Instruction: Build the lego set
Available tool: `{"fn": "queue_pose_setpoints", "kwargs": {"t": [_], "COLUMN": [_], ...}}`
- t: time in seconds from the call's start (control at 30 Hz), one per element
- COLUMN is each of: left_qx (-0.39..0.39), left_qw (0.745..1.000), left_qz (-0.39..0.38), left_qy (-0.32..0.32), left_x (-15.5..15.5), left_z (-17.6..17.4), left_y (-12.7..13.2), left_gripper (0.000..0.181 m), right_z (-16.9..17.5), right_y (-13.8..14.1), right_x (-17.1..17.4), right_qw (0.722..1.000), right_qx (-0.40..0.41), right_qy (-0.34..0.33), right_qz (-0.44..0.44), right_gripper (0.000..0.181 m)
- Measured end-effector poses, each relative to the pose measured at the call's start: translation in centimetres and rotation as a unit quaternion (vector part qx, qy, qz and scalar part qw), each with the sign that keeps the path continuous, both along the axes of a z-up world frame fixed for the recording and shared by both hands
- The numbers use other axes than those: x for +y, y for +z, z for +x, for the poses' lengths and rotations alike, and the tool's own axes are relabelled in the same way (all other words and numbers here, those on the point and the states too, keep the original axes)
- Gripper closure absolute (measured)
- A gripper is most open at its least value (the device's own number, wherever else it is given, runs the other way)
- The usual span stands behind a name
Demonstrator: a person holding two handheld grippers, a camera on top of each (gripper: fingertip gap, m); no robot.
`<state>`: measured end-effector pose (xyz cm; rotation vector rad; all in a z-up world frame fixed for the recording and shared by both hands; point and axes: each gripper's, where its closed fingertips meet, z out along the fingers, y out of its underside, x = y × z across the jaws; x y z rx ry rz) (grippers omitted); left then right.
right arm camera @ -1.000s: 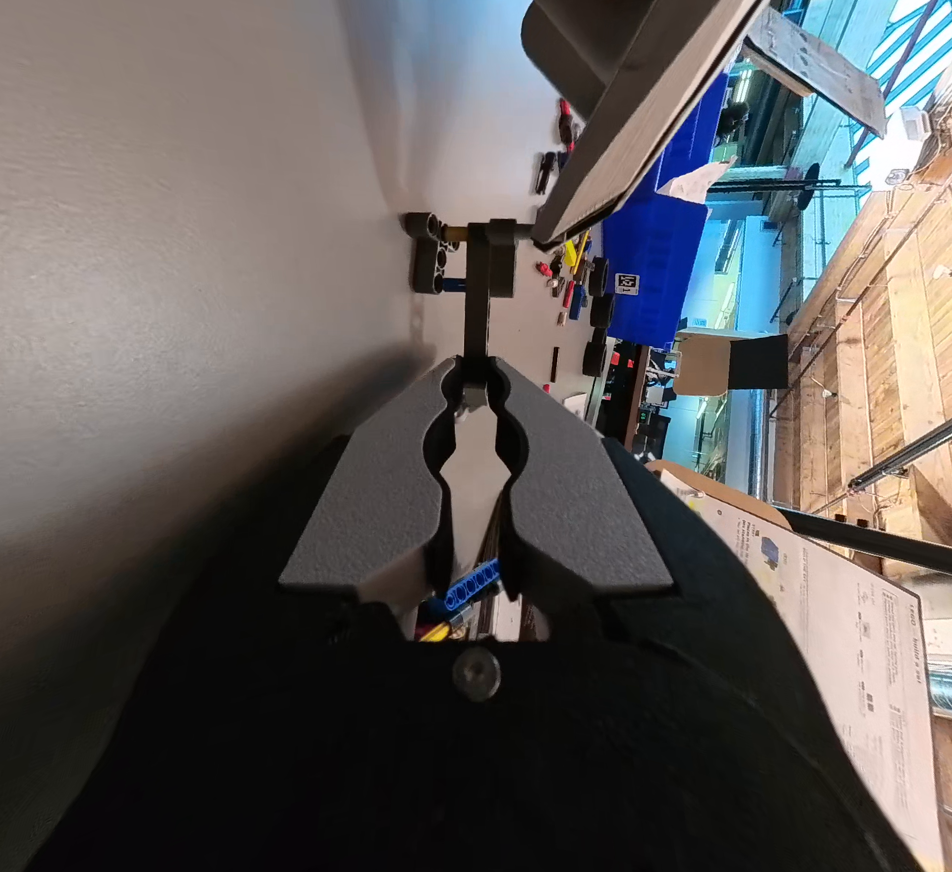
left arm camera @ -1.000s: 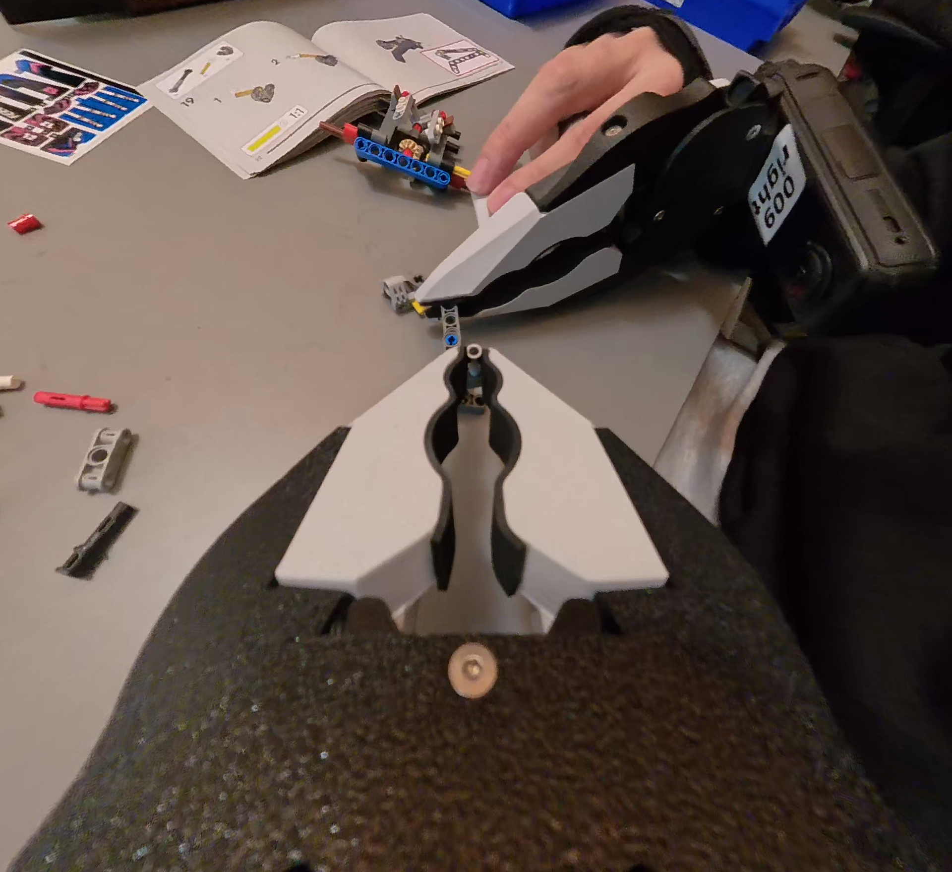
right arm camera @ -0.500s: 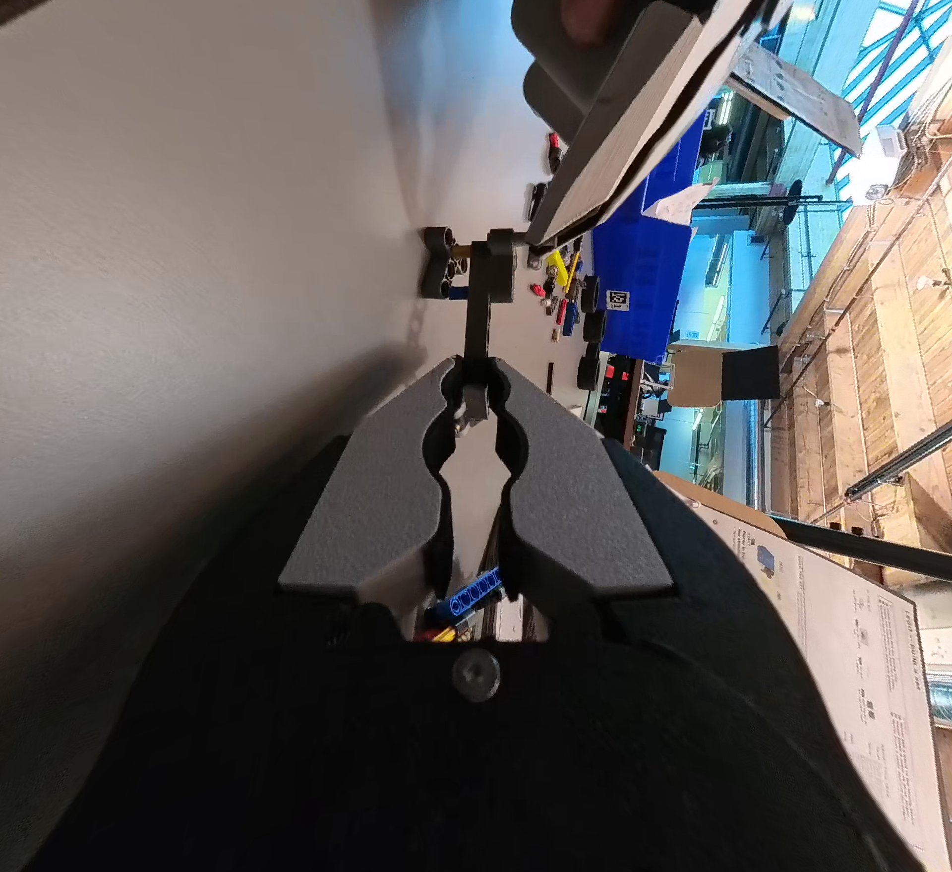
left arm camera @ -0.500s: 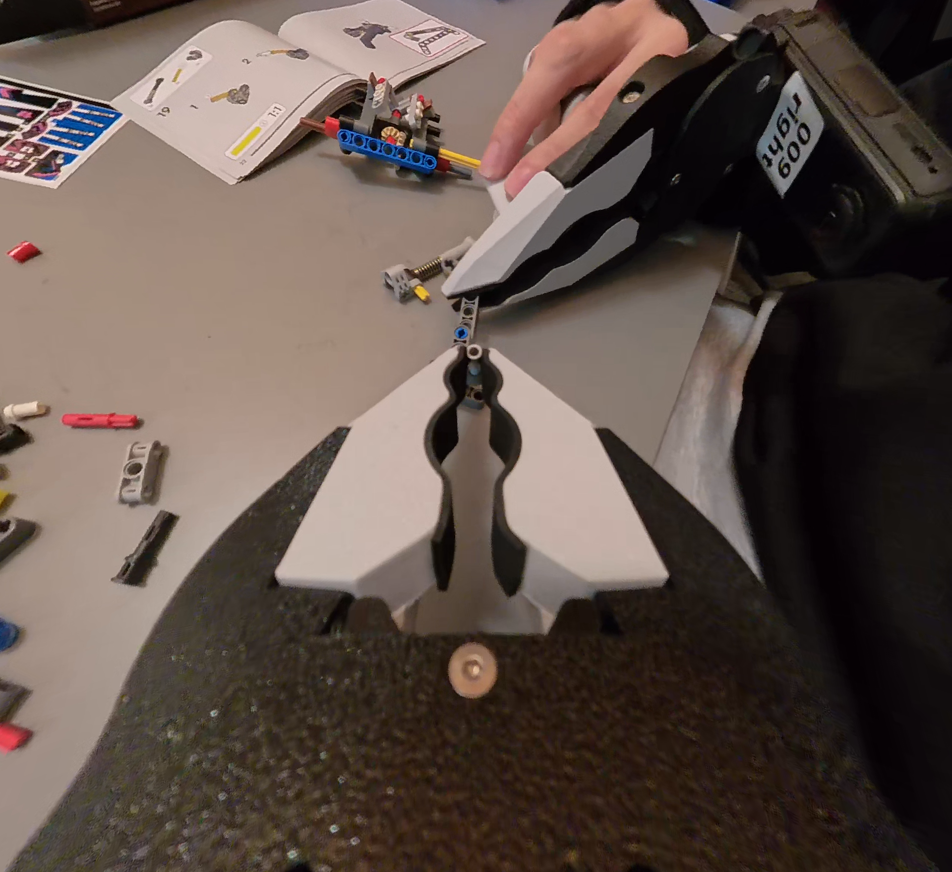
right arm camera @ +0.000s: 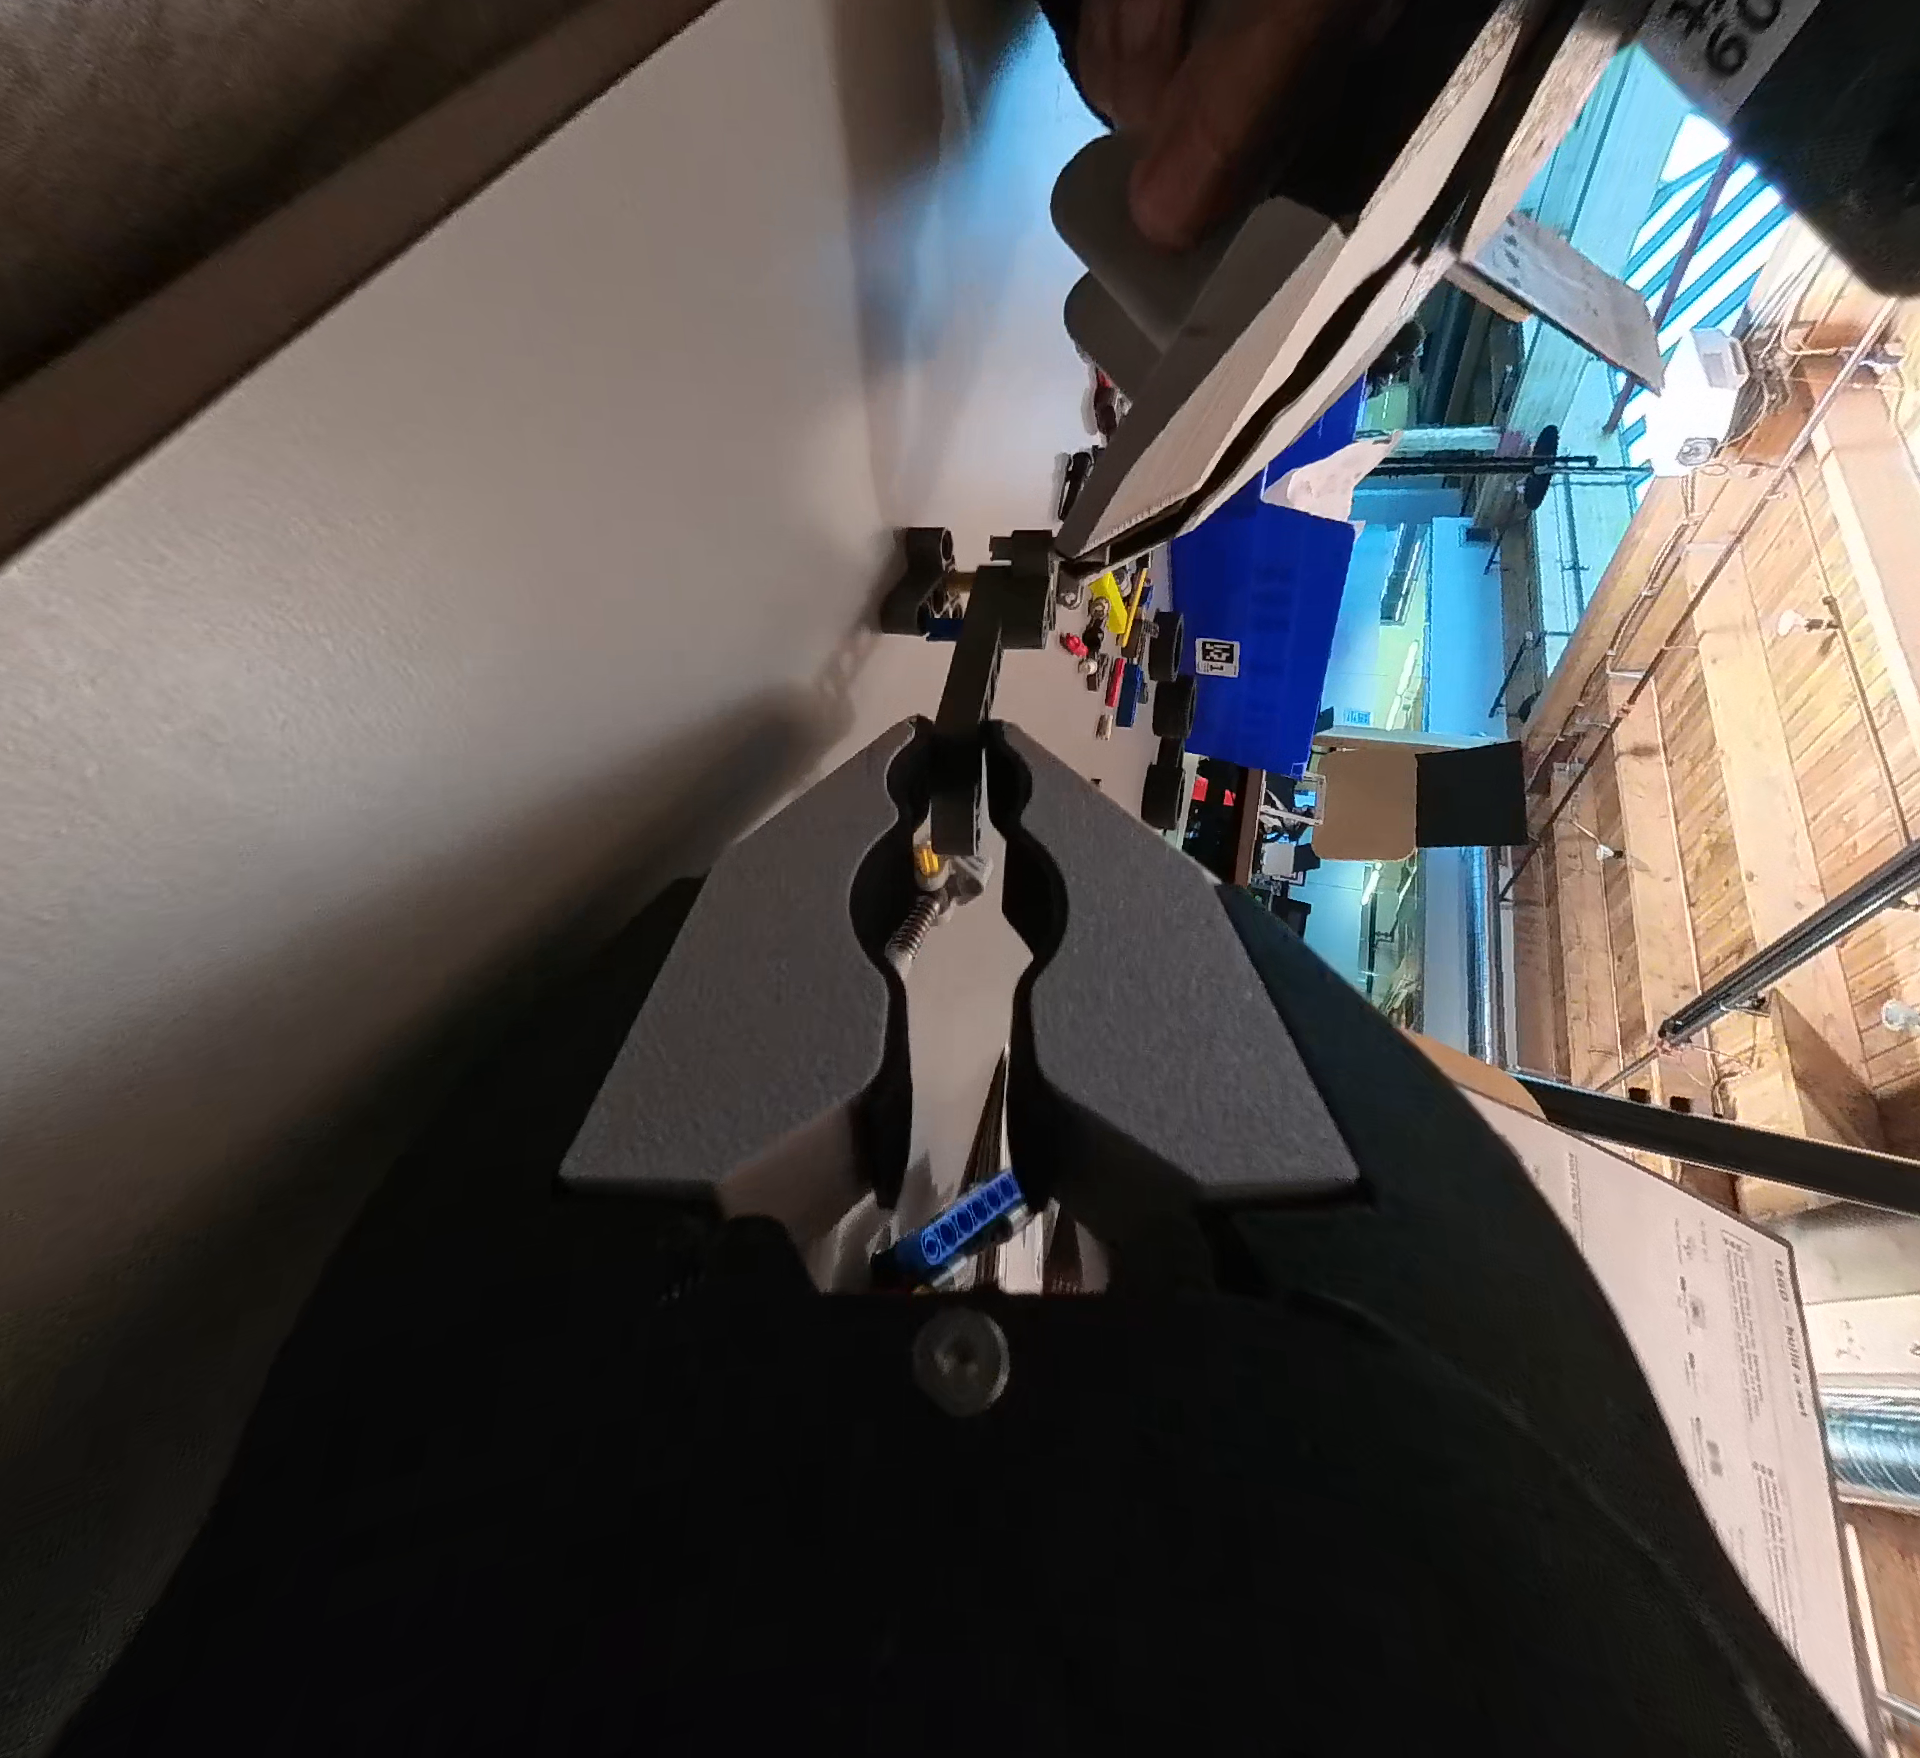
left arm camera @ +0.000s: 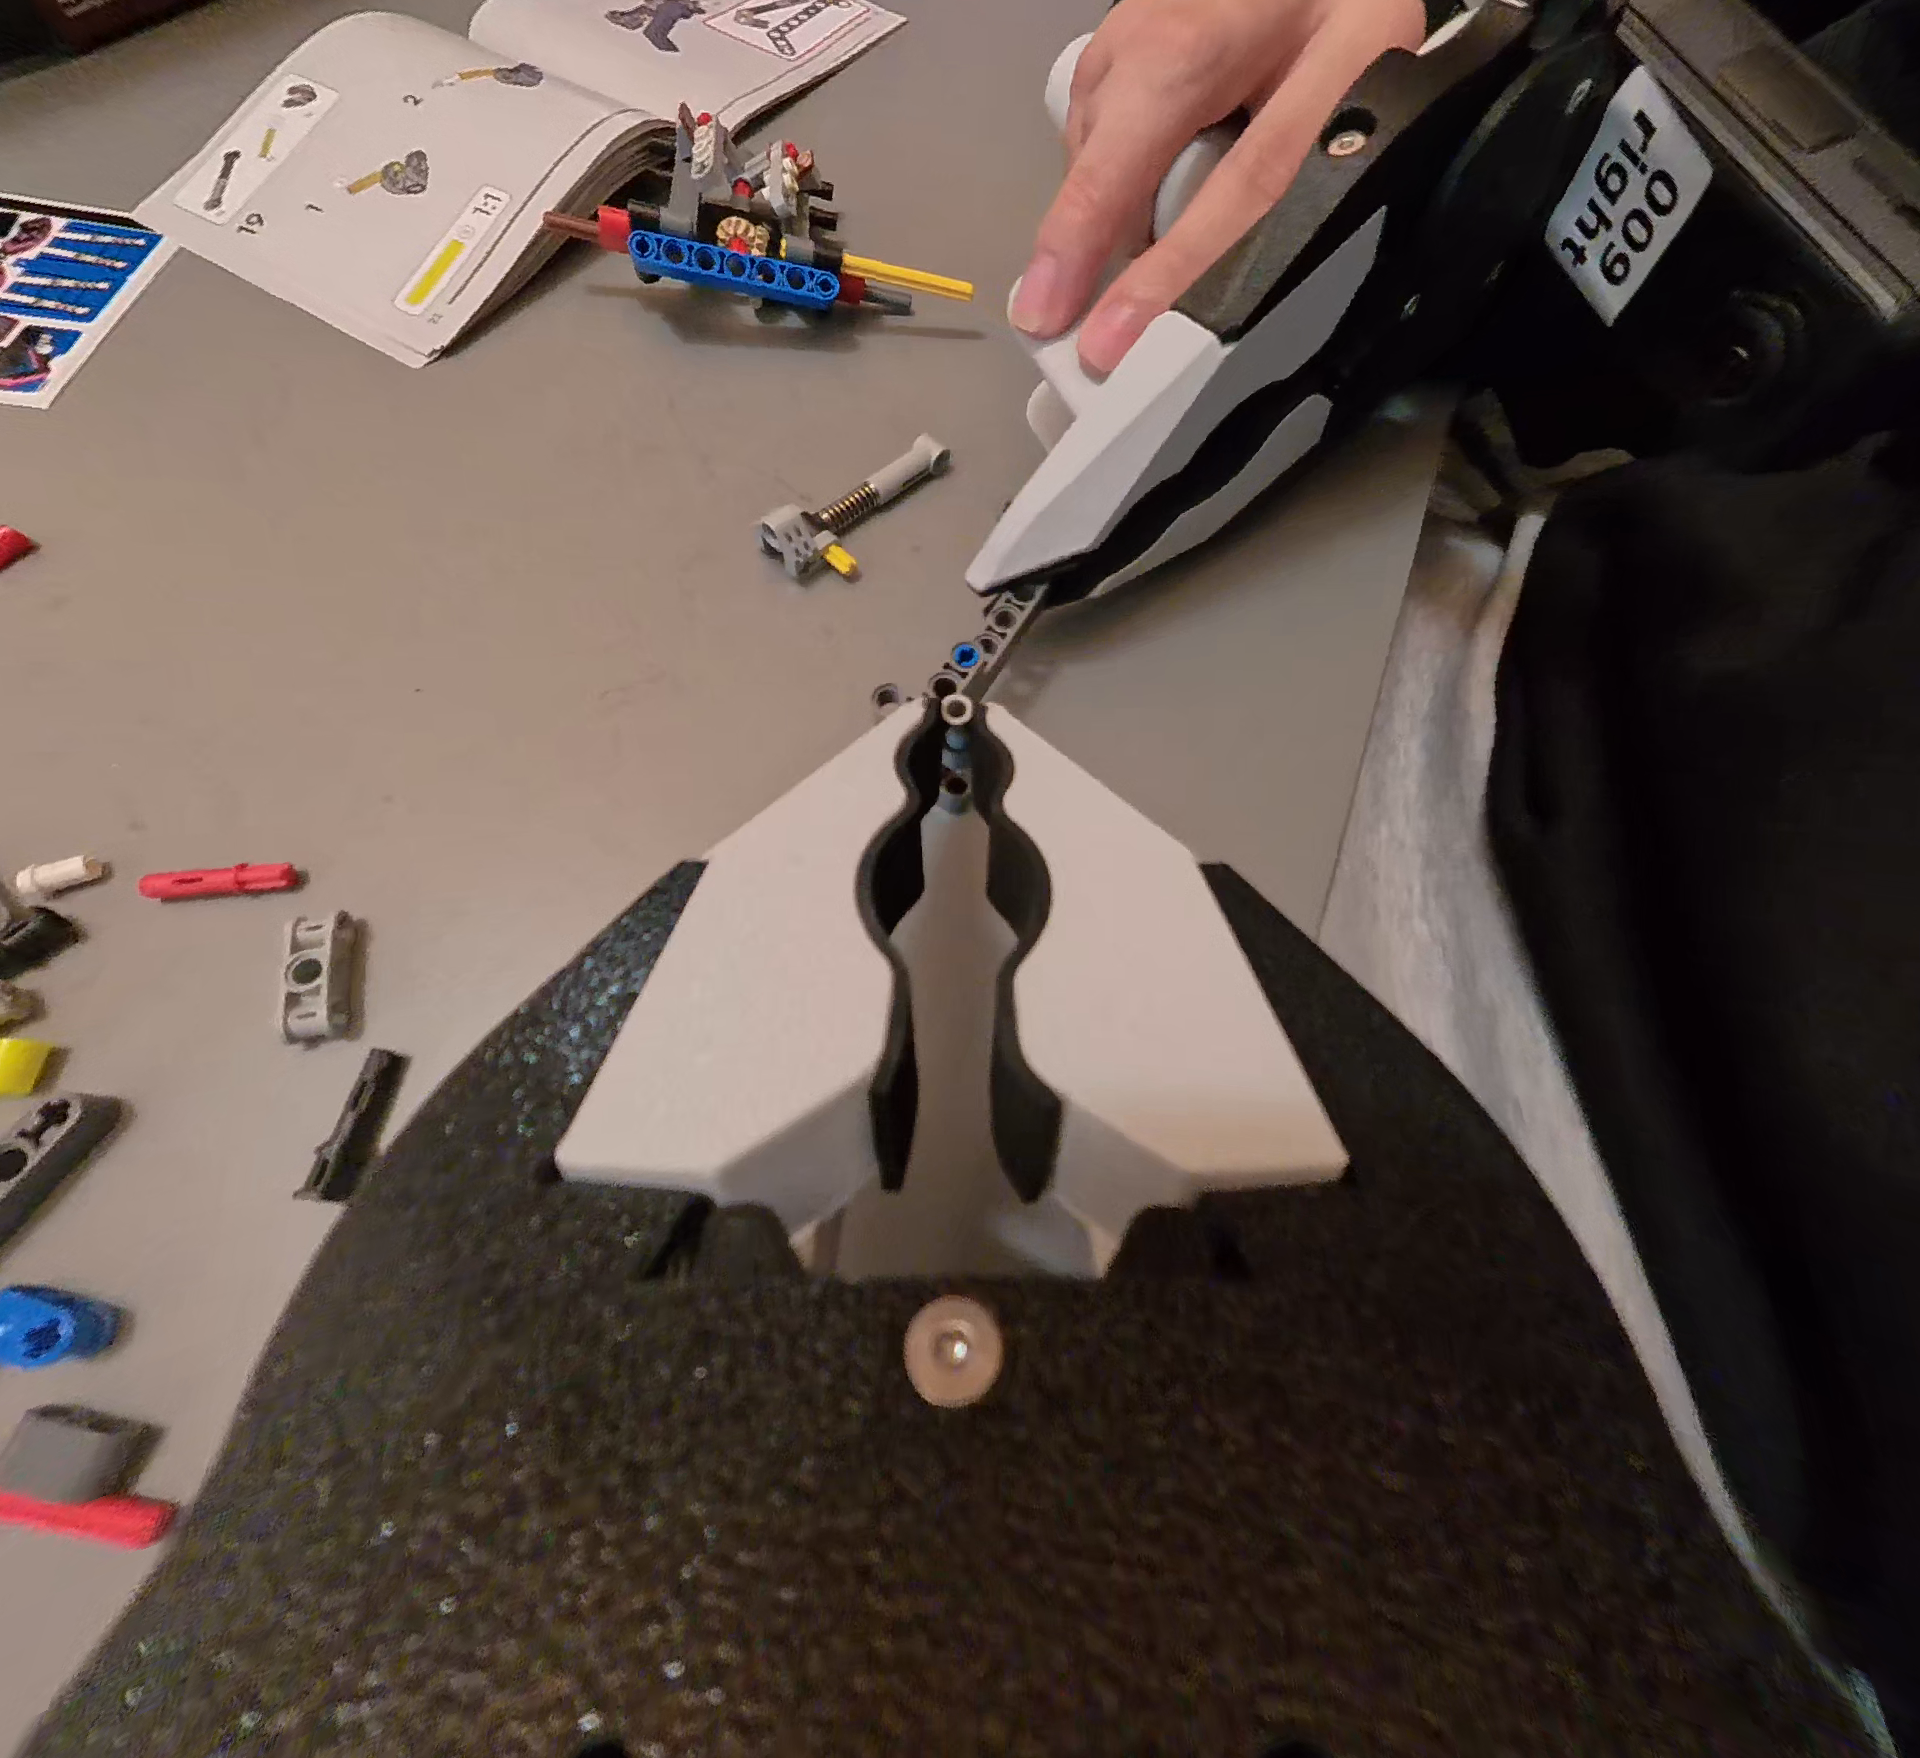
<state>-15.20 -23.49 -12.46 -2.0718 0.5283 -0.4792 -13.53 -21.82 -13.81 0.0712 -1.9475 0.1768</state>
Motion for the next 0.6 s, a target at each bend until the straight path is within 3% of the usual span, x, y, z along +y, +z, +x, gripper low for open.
{"fn": "queue_pose_setpoints", "kwargs": {"t": [0.6], "left_qx": [-0.02], "left_qw": [1.0], "left_qz": [-0.018], "left_qy": [0.002], "left_x": [1.1], "left_z": [-1.0], "left_y": [-0.1], "left_gripper": [0.178], "right_z": [0.0], "right_y": [0.9], "right_x": [-1.3], "right_qw": [0.999], "right_qx": [0.009], "right_qy": [0.017], "right_qz": [-0.031], "right_gripper": [0.175]}}
